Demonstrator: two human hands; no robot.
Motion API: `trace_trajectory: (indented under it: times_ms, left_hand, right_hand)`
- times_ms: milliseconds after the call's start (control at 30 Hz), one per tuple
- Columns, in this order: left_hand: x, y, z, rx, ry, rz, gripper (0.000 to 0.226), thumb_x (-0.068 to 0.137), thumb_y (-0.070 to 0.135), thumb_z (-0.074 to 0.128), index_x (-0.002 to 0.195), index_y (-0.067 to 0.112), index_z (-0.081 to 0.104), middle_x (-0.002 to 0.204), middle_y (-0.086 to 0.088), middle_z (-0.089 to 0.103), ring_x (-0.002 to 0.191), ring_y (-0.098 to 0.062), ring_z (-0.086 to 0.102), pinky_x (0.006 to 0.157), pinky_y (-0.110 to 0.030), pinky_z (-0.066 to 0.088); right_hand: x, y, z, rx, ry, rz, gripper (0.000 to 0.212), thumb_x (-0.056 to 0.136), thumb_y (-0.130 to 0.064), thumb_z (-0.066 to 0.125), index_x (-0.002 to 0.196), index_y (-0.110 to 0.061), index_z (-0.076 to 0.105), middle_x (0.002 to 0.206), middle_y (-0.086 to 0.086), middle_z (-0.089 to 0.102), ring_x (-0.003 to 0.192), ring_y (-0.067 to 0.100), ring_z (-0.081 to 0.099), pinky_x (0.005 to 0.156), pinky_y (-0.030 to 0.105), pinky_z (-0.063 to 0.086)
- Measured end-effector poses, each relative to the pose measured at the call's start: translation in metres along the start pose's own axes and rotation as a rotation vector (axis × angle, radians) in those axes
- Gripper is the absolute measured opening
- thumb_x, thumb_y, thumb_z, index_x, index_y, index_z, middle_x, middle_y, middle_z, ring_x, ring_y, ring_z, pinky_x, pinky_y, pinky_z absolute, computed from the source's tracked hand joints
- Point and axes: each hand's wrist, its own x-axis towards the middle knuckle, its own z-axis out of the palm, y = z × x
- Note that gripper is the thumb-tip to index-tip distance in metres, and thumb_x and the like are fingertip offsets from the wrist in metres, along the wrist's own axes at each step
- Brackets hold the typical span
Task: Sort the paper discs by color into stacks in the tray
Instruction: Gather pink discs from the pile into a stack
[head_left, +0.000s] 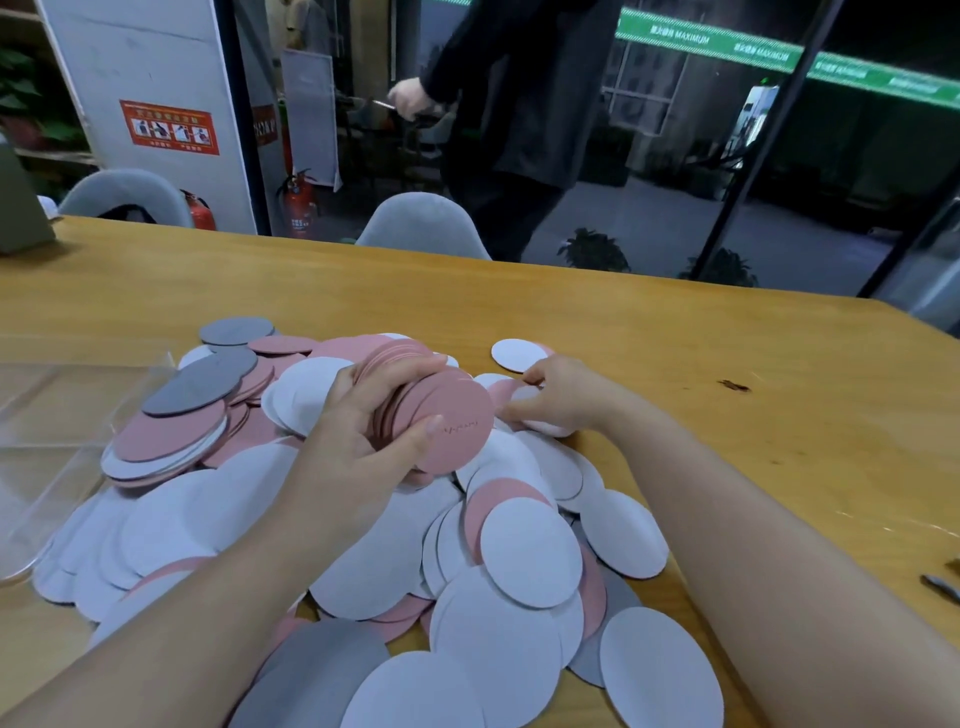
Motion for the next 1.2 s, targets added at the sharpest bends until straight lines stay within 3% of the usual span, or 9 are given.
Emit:
trace_trajectory:
  times_ms: [100,233,333,433,500,633,833,1000,1200]
  left_hand:
    - [0.0,0.0,0.0,0.006,0.007,-0.003,0.051,0.085,0.007,0.065,0.095,0.057,0.064,0.115,0.006,0.046,0.11,-0.014,0.055,0.059,-0.025,0.057]
    - [0.001,0.001,0.0,0.021,0.01,-0.009,0.05,0.085,0.008,0.065,0.095,0.058,0.064,0.115,0.004,0.046,0.109,-0.015,0.055,0.059,-0.026,0.057]
    - [0.001,0.0,0.0,0.015,0.013,-0.013,0.049,0.085,0.009,0.065,0.097,0.057,0.064,0.115,0.004,0.046,0.108,-0.015,0.056,0.059,-0.026,0.058]
    - [0.001,0.0,0.0,0.007,0.017,-0.014,0.047,0.085,0.01,0.066,0.098,0.055,0.064,0.116,0.005,0.046,0.108,-0.015,0.056,0.059,-0.026,0.057]
    - [0.001,-0.001,-0.001,0.002,0.016,-0.014,0.045,0.085,0.014,0.069,0.098,0.056,0.064,0.117,0.005,0.046,0.107,-0.016,0.057,0.059,-0.026,0.058]
    - [0.001,-0.002,-0.001,-0.001,0.034,-0.026,0.047,0.085,0.012,0.066,0.098,0.057,0.064,0.119,0.007,0.046,0.105,-0.017,0.059,0.061,-0.025,0.058]
    - [0.0,-0.002,-0.001,-0.001,0.036,-0.02,0.046,0.085,0.013,0.066,0.1,0.056,0.063,0.119,0.011,0.047,0.11,-0.015,0.056,0.062,-0.027,0.058]
    - [0.001,-0.003,-0.001,0.008,0.038,-0.014,0.046,0.085,0.012,0.066,0.1,0.056,0.063,0.121,0.011,0.047,0.111,-0.016,0.056,0.062,-0.027,0.058]
    - [0.001,-0.004,-0.002,0.01,0.034,-0.011,0.045,0.085,0.013,0.065,0.102,0.055,0.063,0.122,0.011,0.047,0.111,-0.016,0.056,0.062,-0.028,0.058]
  right_hand:
    - [-0.003,-0.004,0.006,0.119,0.095,-0.052,0.043,0.076,-0.044,0.057,0.085,-0.003,0.067,0.08,0.007,0.058,0.082,0.02,0.045,0.055,0.024,0.037]
    - [-0.007,-0.009,0.011,0.368,0.26,-0.139,0.044,0.078,-0.055,0.051,0.07,-0.012,0.062,0.073,0.0,0.064,0.085,0.022,0.053,0.073,0.035,0.046]
    - [-0.008,-0.011,0.006,0.629,0.342,-0.151,0.025,0.081,-0.046,0.057,0.085,-0.021,0.058,0.079,0.0,0.066,0.083,0.017,0.061,0.075,0.035,0.048]
    - [-0.01,-0.012,0.004,0.785,0.362,-0.146,0.045,0.073,-0.046,0.066,0.106,-0.019,0.053,0.098,0.005,0.066,0.089,0.016,0.063,0.077,0.031,0.051]
    - [-0.013,-0.012,0.007,0.794,0.348,-0.165,0.046,0.074,-0.04,0.071,0.109,-0.02,0.051,0.104,0.002,0.063,0.093,0.016,0.061,0.078,0.03,0.053]
    - [-0.034,-0.012,0.005,0.787,0.325,-0.3,0.009,0.089,-0.011,0.062,0.095,-0.018,0.061,0.089,-0.005,0.066,0.081,0.008,0.062,0.071,0.022,0.052]
    - [-0.065,-0.011,0.0,1.083,0.292,-0.385,0.017,0.094,-0.005,0.049,0.09,-0.012,0.064,0.078,-0.005,0.069,0.07,0.009,0.063,0.066,0.021,0.053]
    - [-0.076,-0.012,0.001,1.033,0.328,-0.416,0.02,0.096,-0.002,0.043,0.089,-0.012,0.059,0.067,-0.017,0.064,0.058,-0.005,0.055,0.055,0.006,0.04]
    - [-0.078,-0.011,-0.002,0.967,0.391,-0.412,0.024,0.098,-0.003,0.041,0.089,-0.018,0.057,0.073,-0.012,0.059,0.058,0.0,0.048,0.056,0.014,0.041]
